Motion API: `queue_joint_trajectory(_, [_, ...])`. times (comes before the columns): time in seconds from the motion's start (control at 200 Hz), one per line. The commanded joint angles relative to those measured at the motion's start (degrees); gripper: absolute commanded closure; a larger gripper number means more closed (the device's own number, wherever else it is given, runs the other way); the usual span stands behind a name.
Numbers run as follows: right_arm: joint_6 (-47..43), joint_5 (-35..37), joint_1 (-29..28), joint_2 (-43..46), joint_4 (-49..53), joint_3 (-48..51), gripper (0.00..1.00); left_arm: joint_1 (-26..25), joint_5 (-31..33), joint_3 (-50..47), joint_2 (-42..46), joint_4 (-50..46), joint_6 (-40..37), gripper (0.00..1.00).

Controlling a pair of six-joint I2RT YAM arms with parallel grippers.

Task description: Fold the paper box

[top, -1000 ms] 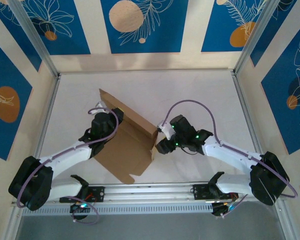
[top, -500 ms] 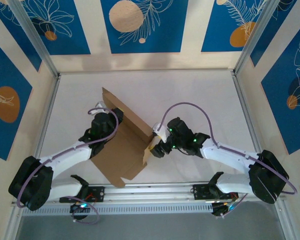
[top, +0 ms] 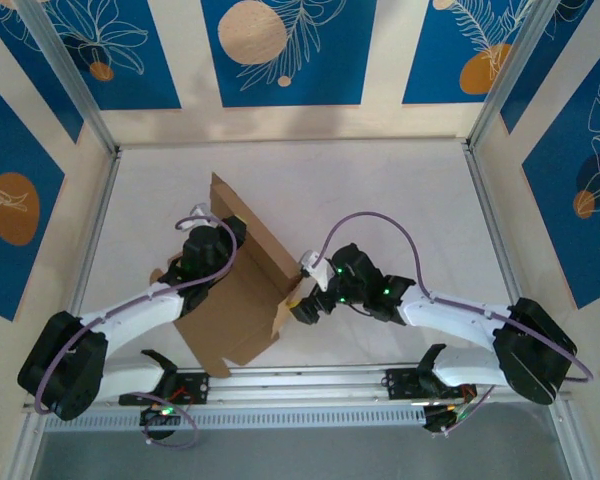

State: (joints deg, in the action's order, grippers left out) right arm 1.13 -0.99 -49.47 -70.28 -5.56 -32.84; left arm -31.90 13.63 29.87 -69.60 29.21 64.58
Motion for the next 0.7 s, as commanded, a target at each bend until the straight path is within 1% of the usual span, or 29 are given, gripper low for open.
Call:
queue_joint_trajectory(0.0, [3.41,1.70,-0.90,-1.48,-7.66,-0.57,0.03,-0.36,0.35,-1.22,-0.71,-0.25,0.29,1.00])
queue_joint_trajectory(0.08, [5.11,6.33,-0.58,-3.25,-6.57,-2.95,0.06,-0.41,0.17,-1.13,-0.38,-0.22,0.37,1.00])
queue_joint_trajectory(0.18, [5.97,12.41,0.47,-7.39,-0.82,-8.37,0.13,-0.44,0.17,-0.95,0.08,-0.37,0.83,1.00])
queue_joint_trajectory(0.24, [5.15,16.59,1.01,-9.79,1.23,-10.75,0.18,-0.37,0.24,-0.87,0.33,-0.25,1.15,1.00])
queue_joint_trajectory(0.29, [5.09,18.92,2.07,-11.29,2.40,-12.35,0.22,-0.40,0.26,-0.86,0.52,-0.08,1.53,1.00])
queue_joint_trajectory(0.34, [5.35,20.74,3.42,-12.28,2.61,-13.22,0.27,-0.40,0.17,-0.86,0.69,0.07,1.84,1.00])
queue_joint_trajectory(0.415, [5.03,21.40,5.63,-13.50,2.44,-14.24,0.33,-0.43,0.29,-1.11,1.04,0.28,2.36,1.00])
queue_joint_trajectory(0.475, [3.78,21.69,6.91,-14.23,1.43,-14.69,0.36,-0.38,0.43,-1.51,1.22,1.27,2.74,1.00])
queue_joint_trajectory(0.59, [2.11,19.59,9.59,-15.09,-0.27,-15.61,0.36,-0.36,0.74,-2.09,1.10,3.90,3.11,1.00])
queue_joint_trajectory(0.695, [0.33,17.08,11.59,-15.43,-1.13,-16.55,0.33,-0.40,0.77,-2.44,0.64,7.62,2.52,1.00])
